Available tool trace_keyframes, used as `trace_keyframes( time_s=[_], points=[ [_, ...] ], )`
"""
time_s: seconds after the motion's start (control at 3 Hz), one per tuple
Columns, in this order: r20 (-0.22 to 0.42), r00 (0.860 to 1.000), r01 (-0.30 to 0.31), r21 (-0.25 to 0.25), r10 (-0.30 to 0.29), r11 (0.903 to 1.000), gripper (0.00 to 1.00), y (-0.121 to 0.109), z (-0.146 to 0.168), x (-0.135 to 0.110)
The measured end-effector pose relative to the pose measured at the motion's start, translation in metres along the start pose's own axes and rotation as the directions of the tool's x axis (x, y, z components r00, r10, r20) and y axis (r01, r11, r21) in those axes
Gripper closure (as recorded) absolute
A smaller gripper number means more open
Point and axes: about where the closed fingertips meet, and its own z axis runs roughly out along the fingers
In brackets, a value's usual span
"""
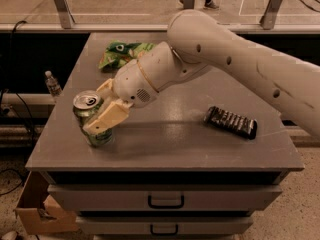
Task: Pick green can
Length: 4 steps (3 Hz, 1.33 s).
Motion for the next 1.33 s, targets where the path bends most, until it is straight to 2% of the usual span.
trace_keyframes(
  time_s=[0.33, 0.67, 1.0, 1.33],
  points=[
    [0.036, 0.999, -0.002, -0.003, 0.002, 1.0, 0.87, -0.003, -0.004, -0.004],
    [0.077, 0.997, 0.025, 0.015, -0.026, 0.9996, 1.0, -0.011, -0.026, -0.018],
    [0.075, 0.995, 0.061, 0.063, -0.066, 0.9961, 1.0, -0.021, -0.057, -0.036],
    [0.056, 0.995, 0.083, 0.091, -0.088, 0.9924, 1.0, -0.026, -0.076, -0.047]
  ],
)
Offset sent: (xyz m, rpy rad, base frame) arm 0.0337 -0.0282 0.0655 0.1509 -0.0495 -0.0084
